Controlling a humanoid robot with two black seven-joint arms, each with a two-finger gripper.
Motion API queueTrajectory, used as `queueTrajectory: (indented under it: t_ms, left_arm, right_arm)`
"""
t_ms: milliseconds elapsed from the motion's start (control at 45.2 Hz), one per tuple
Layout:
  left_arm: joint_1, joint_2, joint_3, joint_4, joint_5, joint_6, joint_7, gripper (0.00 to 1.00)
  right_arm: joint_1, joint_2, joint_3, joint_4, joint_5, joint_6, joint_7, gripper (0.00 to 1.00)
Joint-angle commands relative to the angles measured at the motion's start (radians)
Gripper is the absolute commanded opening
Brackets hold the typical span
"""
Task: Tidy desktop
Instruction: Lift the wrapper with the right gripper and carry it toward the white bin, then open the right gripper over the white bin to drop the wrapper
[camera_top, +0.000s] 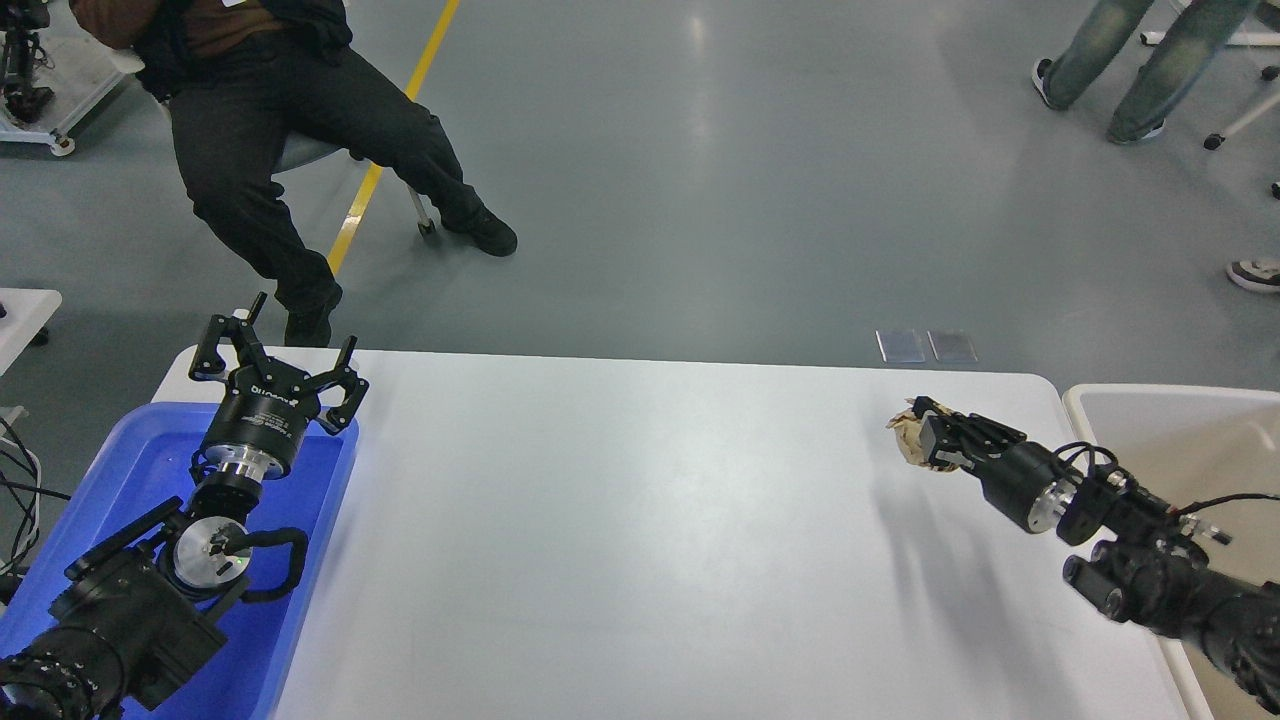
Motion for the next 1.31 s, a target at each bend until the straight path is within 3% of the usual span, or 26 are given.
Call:
queueTrajectory:
  t_ms: [0, 266, 509, 575, 686, 797, 930, 996, 1173, 1284]
  left_arm:
    - [0.0, 0.0, 0.0, 0.0, 0.0, 0.0, 0.0, 1.0]
    - [0.0, 0.0, 0.0, 0.0, 0.0, 0.0, 0.0, 1.0]
    - [0.0, 0.0, 0.0, 0.0, 0.0, 0.0, 0.0, 1.0]
    - [0.0, 0.0, 0.0, 0.0, 0.0, 0.0, 0.0, 1.0]
    - [0.0, 0.0, 0.0, 0.0, 0.0, -0.002, 0.0, 1.0]
    - [0.0, 0.0, 0.0, 0.0, -0.001, 0.0, 0.0, 1.0]
    - [0.0, 0.0, 0.0, 0.0, 0.0, -0.002, 0.0, 1.0]
    - [0.0, 0.0, 0.0, 0.0, 0.0, 0.0, 0.0, 1.0]
    - [0.0, 0.0, 0.0, 0.0, 0.0, 0.0, 0.0, 1.0]
    - [0.0, 0.0, 0.0, 0.0, -0.001, 0.0, 0.0, 1.0]
  right_arm:
    - [0.124, -0.122, 0.018, 0.0, 0.06, 0.195, 0.007, 0.0]
    - [0.283, -0.261, 0.019, -0.005, 0.123, 0.483, 0.007, 0.0]
    - [0.312, -0.323, 0.021, -0.017, 0.281, 0.693, 0.007, 0.0]
    - [0.306, -0.344, 0.021, -0.017, 0.353, 0.73, -0.03, 0.0]
    - [0.293, -0.384, 0.021, -0.017, 0.486, 0.755, -0.137, 0.0]
    - [0.257, -0.399, 0.03, -0.02, 0.666, 0.761, -0.285, 0.0]
    - [0.199, -0.389, 0.12, -0.064, 0.919, 0.738, -0.557, 0.0]
    - [0.15, -0.373, 0.206, -0.115, 0.977, 0.712, -0.659, 0.0]
    - [0.073, -0.312, 0.412, -0.169, 0.994, 0.588, -0.834, 0.0]
    - [0.029, -0.294, 0.545, -0.169, 0.994, 0.526, -0.897, 0.0]
